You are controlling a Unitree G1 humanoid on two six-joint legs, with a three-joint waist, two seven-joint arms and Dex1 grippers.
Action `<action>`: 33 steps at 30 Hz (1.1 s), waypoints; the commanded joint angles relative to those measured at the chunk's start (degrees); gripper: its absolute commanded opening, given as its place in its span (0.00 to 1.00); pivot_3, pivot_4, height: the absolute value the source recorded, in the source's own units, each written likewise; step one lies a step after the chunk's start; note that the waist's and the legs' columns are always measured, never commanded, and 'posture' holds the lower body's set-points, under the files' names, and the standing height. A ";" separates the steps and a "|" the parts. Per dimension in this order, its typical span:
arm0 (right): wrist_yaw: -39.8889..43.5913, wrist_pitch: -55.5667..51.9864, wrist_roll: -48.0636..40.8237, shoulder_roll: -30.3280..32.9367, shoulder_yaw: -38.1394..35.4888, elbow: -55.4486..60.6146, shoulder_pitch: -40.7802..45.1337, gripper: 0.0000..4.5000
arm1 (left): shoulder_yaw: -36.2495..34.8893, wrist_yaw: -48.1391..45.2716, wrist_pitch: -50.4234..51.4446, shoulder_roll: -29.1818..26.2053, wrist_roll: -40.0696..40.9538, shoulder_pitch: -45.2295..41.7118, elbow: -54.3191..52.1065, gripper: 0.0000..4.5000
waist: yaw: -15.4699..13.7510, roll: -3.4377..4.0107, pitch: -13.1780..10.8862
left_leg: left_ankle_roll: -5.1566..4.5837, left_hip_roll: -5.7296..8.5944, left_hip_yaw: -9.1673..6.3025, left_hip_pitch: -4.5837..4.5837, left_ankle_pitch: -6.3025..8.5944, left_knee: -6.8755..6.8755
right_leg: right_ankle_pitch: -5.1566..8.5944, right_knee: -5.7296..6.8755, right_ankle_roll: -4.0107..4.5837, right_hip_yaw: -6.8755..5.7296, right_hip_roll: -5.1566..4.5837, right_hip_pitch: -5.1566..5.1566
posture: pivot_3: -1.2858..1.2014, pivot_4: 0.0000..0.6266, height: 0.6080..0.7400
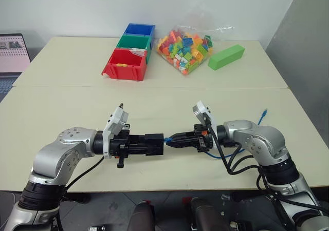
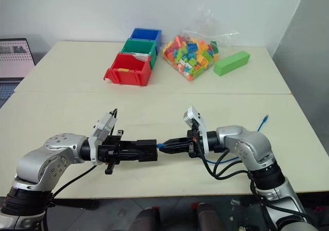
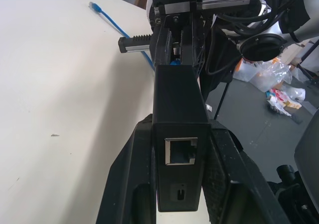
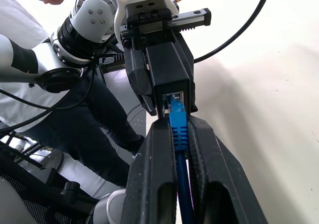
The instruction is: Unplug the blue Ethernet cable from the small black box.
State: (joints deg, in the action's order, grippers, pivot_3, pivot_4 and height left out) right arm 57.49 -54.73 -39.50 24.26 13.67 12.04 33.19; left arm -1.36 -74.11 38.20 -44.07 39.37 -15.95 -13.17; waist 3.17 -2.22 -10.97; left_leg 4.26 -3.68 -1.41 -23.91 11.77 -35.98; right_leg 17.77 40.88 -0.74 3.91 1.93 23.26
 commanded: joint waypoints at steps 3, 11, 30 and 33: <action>0.85 -1.34 -1.89 0.12 -1.01 0.35 1.58 0.01 | -0.04 -0.11 -1.15 0.04 0.47 0.66 -1.81 0.18 | 0.00 0.00 0.00 | 0.00 0.00 0.00 0.00 0.00 0.00 | 0.00 0.00 0.00 0.00 0.00 0.00 | 0.52 0.24 1.00; 1.90 -0.82 -2.03 1.28 -0.84 2.90 0.65 0.16 | -0.31 0.35 -1.09 0.49 0.54 1.13 -1.58 0.18 | 0.00 0.00 0.00 | 0.00 0.00 0.00 0.00 0.00 0.00 | 0.00 -0.01 0.00 0.00 0.00 0.00 | 0.52 0.24 1.00; -8.77 -0.70 -4.51 -4.01 -5.61 7.47 -8.29 0.39 | 0.98 -0.39 -0.47 1.54 1.11 -0.18 -0.78 0.18 | 0.02 0.00 0.00 | 0.00 0.00 -0.01 -0.02 0.00 0.02 | 0.00 -0.02 0.00 0.04 0.00 0.00 | 0.52 0.24 1.00; -9.03 -0.88 -4.86 -3.88 -5.72 7.58 -8.48 0.39 | 1.09 -0.52 -0.50 1.69 1.08 -0.51 -0.48 0.18 | 0.02 0.00 0.00 | 0.00 0.00 0.00 -0.01 0.00 0.01 | 0.00 -0.02 0.00 0.04 0.00 0.00 | 0.52 0.24 1.00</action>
State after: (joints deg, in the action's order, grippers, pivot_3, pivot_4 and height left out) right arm 48.50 -55.78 -42.53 20.58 9.03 17.60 24.90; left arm -0.29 -74.22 38.14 -42.73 39.38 -15.42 -12.87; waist 3.19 -2.22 -10.98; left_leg 4.26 -3.68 -1.41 -23.92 11.77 -35.96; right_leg 17.78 40.87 -0.74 3.94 1.93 23.26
